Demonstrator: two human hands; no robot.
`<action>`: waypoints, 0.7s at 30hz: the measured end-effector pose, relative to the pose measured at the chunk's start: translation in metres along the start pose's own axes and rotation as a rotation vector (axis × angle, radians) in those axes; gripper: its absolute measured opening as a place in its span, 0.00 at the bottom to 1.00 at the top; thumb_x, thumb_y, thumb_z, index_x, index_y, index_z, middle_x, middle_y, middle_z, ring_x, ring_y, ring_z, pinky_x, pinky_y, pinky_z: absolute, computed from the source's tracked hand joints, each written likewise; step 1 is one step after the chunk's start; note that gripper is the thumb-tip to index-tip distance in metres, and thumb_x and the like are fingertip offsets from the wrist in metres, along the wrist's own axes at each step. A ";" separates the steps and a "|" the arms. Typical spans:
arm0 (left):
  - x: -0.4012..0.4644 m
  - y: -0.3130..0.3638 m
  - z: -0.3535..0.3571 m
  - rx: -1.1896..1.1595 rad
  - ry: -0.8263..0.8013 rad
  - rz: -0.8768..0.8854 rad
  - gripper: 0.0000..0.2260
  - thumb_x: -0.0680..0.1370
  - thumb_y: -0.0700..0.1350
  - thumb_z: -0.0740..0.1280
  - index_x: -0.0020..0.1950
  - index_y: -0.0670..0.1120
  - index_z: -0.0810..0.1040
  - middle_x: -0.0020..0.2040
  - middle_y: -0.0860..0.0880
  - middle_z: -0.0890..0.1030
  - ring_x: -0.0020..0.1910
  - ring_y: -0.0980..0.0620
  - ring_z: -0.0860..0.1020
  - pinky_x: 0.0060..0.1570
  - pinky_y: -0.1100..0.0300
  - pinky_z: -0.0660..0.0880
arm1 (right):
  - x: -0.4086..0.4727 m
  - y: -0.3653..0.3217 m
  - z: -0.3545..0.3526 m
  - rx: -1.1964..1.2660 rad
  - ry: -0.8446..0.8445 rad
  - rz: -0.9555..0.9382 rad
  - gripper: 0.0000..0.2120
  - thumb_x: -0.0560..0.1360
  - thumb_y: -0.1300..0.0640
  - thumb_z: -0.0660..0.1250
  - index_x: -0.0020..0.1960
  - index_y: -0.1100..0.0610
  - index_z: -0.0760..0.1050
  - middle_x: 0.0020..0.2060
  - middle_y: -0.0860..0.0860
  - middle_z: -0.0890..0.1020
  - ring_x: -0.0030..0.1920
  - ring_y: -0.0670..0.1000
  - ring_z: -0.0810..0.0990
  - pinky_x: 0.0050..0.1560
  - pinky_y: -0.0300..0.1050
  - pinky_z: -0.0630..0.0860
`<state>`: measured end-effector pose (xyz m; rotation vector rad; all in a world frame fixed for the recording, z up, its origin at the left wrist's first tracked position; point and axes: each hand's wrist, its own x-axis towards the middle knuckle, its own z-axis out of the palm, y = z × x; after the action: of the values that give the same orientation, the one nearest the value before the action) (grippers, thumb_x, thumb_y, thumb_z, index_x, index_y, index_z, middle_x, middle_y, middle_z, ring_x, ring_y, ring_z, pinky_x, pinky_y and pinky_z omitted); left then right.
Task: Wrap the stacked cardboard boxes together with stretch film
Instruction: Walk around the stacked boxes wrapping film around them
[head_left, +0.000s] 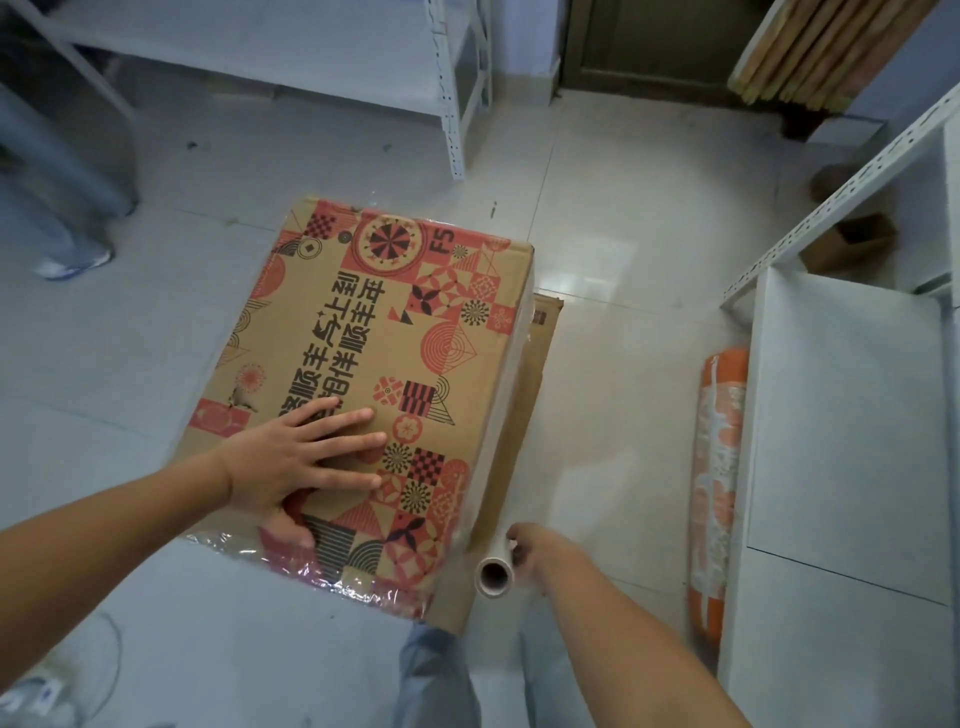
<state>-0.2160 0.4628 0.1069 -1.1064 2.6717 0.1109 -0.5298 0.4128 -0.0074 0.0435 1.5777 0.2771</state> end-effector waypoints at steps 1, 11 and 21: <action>0.000 0.000 -0.004 -0.003 -0.019 -0.009 0.41 0.69 0.75 0.52 0.77 0.58 0.50 0.79 0.47 0.44 0.76 0.40 0.49 0.71 0.39 0.47 | 0.000 -0.003 0.002 0.004 0.003 -0.003 0.14 0.80 0.63 0.55 0.38 0.69 0.68 0.34 0.59 0.71 0.36 0.56 0.73 0.43 0.48 0.74; 0.053 0.063 -0.061 -0.246 0.007 -0.668 0.34 0.74 0.72 0.44 0.53 0.48 0.78 0.54 0.49 0.79 0.56 0.47 0.78 0.52 0.55 0.78 | 0.022 0.003 0.022 -0.012 -0.152 0.058 0.10 0.69 0.53 0.74 0.41 0.58 0.76 0.37 0.53 0.80 0.36 0.53 0.79 0.38 0.47 0.77; 0.111 0.066 -0.061 -0.110 -0.011 -1.124 0.46 0.69 0.75 0.43 0.70 0.42 0.69 0.60 0.46 0.74 0.53 0.46 0.74 0.38 0.55 0.74 | 0.090 -0.007 0.004 -0.175 -0.129 0.045 0.24 0.70 0.52 0.72 0.61 0.63 0.74 0.57 0.60 0.80 0.54 0.59 0.80 0.60 0.59 0.74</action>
<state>-0.3507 0.4233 0.1359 -2.3950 1.6727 0.0478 -0.5275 0.4245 -0.0971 -0.0387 1.4207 0.4379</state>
